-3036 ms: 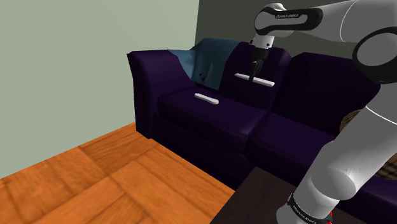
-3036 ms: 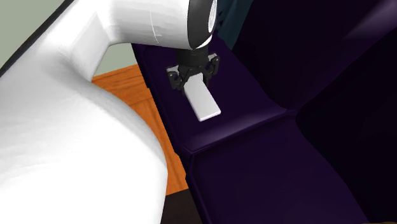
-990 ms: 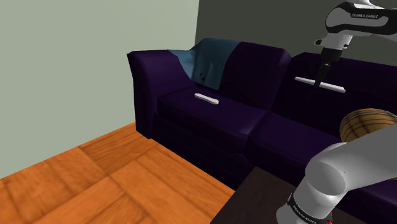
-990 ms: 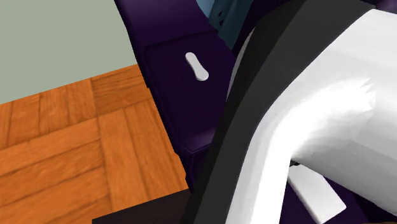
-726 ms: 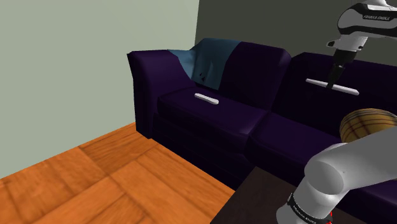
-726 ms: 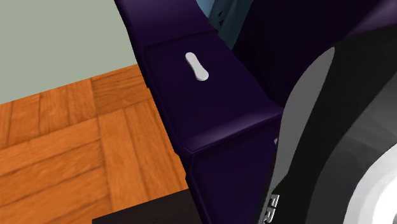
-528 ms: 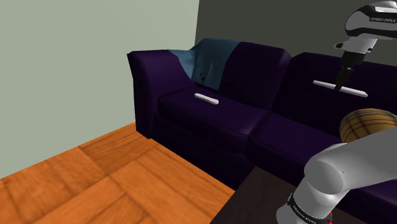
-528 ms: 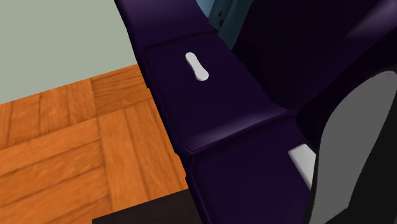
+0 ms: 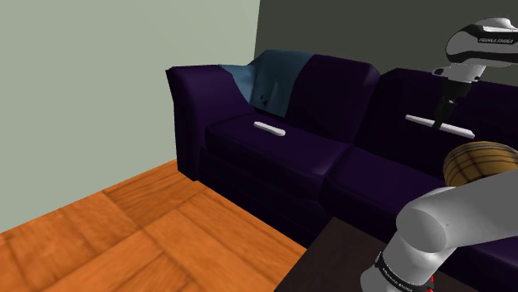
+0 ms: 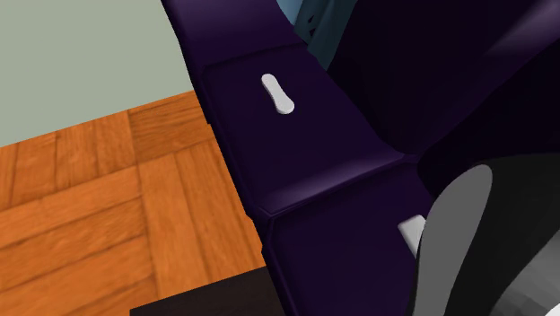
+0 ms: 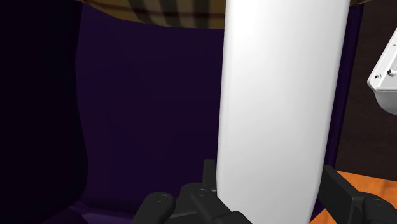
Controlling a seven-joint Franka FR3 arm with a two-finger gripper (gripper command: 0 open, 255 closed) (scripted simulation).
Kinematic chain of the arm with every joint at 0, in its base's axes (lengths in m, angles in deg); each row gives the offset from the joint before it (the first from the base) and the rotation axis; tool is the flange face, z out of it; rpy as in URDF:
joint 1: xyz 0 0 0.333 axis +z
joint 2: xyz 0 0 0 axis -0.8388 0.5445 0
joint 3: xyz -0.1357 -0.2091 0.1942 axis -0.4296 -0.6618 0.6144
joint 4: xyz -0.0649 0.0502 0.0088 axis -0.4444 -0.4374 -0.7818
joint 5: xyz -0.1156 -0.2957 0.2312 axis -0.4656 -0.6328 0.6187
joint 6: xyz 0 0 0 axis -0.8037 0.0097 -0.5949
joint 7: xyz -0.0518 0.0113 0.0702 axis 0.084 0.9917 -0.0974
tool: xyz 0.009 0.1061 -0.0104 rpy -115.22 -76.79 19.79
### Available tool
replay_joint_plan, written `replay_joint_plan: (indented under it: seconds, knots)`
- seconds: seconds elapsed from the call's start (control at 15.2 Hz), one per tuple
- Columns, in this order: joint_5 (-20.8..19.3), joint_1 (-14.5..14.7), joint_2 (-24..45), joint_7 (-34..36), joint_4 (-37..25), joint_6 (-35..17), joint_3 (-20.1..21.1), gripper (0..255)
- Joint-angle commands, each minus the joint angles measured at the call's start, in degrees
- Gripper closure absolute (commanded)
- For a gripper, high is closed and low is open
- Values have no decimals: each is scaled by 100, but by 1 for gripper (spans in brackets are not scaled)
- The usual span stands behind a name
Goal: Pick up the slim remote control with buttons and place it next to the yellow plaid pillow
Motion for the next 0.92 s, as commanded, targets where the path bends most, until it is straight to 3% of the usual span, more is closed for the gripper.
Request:
replay_joint_plan:
  seconds: [0.0, 0.86]
  knots:
    - [-36, -18, -36, 21, 171, -145, -33, 255]
    - [-278, -120, -177, 148, 1199, -1064, -302, 255]
